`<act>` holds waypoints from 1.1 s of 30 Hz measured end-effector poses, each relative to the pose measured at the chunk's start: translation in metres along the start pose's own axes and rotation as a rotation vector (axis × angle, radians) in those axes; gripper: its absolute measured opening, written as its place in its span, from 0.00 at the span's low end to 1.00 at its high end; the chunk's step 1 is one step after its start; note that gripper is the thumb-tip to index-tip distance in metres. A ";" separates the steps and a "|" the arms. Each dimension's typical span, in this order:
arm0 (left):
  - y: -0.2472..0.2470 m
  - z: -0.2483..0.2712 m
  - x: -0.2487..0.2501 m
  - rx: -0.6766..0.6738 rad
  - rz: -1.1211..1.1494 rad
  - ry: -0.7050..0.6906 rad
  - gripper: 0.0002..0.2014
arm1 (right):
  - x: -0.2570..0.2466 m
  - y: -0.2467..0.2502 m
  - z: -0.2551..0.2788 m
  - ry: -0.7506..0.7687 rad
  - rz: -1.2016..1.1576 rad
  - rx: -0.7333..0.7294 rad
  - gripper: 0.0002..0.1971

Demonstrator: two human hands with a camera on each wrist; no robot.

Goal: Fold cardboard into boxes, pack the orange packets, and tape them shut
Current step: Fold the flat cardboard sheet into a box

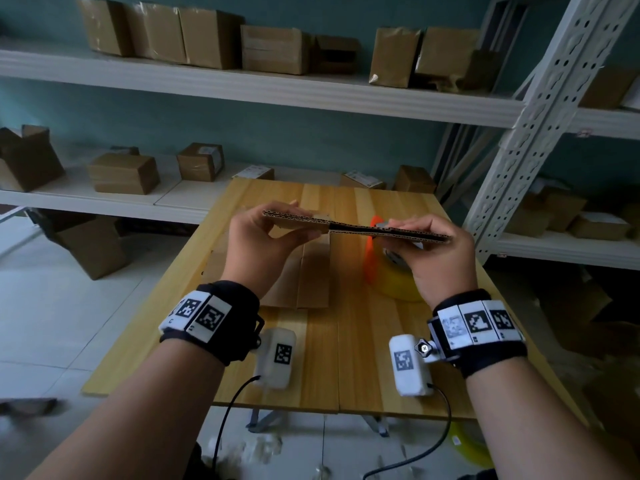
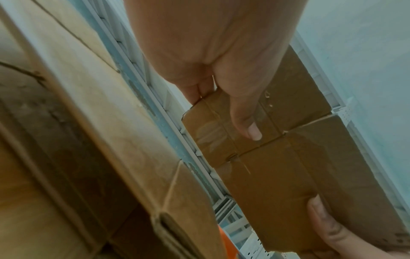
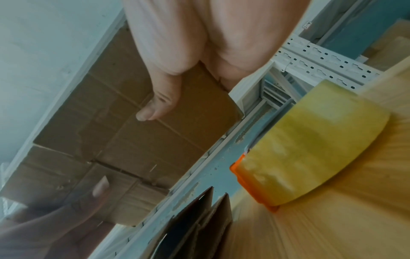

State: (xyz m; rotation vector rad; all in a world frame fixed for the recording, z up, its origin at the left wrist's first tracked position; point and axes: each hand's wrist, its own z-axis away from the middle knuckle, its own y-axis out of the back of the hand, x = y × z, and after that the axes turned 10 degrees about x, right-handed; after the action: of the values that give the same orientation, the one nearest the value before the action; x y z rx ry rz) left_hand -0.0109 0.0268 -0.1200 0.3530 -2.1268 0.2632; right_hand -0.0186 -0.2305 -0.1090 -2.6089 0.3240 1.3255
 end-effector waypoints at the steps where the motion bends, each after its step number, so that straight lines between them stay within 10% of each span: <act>1: -0.001 0.001 0.002 0.001 0.000 0.005 0.13 | 0.001 0.001 0.000 -0.016 0.004 0.006 0.13; 33: -0.011 0.005 0.014 0.101 -0.127 0.097 0.31 | -0.005 -0.007 0.007 0.019 0.248 0.003 0.13</act>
State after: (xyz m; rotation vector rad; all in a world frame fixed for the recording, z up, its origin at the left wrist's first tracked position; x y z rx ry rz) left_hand -0.0178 0.0129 -0.1106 0.5220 -1.9910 0.3085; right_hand -0.0248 -0.2216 -0.1081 -2.6482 0.6711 1.3708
